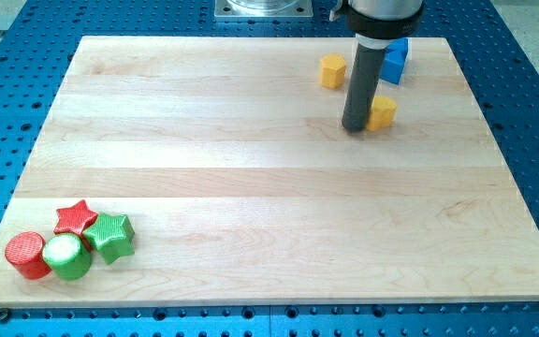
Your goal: Move the heart close to the triangle
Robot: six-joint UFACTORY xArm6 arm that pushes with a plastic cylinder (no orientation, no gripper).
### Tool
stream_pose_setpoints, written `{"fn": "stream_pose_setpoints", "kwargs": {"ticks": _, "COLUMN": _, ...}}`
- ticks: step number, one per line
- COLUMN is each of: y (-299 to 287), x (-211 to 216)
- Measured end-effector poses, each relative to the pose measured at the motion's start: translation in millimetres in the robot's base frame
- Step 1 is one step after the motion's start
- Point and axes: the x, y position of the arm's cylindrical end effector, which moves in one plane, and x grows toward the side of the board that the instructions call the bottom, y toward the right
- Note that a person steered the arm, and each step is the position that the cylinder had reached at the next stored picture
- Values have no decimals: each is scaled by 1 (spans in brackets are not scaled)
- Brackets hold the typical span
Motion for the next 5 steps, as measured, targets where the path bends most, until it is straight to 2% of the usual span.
{"fn": "stream_pose_setpoints", "kwargs": {"ticks": 3, "y": 2, "x": 21}}
{"fn": "stream_pose_setpoints", "kwargs": {"ticks": 4, "y": 15, "x": 14}}
{"fn": "stream_pose_setpoints", "kwargs": {"ticks": 5, "y": 53, "x": 4}}
